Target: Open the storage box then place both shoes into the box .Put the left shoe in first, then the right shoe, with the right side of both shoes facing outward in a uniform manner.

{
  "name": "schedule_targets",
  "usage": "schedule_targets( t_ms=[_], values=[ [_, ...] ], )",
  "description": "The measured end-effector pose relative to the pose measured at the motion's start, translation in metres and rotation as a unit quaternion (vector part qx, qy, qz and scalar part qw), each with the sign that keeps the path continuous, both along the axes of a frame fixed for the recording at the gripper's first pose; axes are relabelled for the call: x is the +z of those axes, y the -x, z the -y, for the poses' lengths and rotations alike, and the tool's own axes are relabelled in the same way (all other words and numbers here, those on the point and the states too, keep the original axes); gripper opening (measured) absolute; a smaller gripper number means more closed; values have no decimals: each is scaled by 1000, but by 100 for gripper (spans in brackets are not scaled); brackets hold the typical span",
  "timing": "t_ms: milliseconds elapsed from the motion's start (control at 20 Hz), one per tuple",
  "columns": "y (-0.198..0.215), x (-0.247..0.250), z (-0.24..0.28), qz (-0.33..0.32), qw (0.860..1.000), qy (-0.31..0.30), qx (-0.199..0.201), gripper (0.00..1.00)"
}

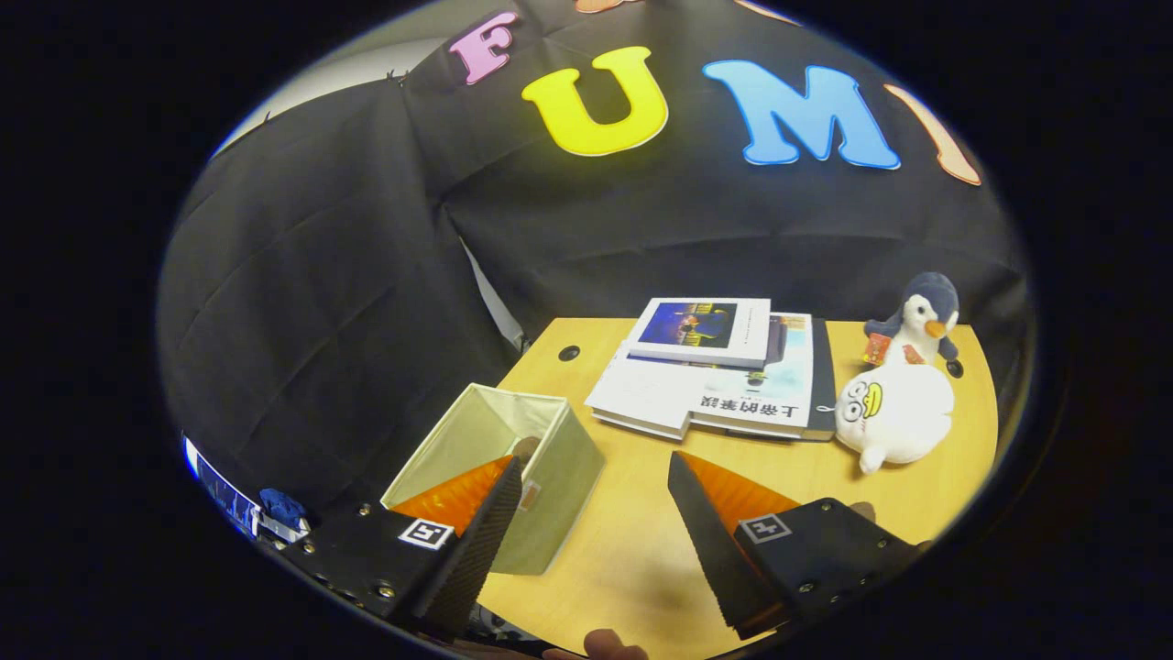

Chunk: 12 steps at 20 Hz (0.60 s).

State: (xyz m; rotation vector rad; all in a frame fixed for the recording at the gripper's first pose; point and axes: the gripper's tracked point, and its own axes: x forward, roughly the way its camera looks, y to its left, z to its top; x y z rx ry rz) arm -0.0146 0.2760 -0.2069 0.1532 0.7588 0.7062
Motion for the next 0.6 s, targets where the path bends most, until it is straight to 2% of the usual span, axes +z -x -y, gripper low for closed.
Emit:
schedule_targets(
  t_ms=[300,600],
  values=[
    [-9,-7,73,25,997,1,-67,97],
    [-9,-29,142,20,992,22,-125,98]
  ],
)
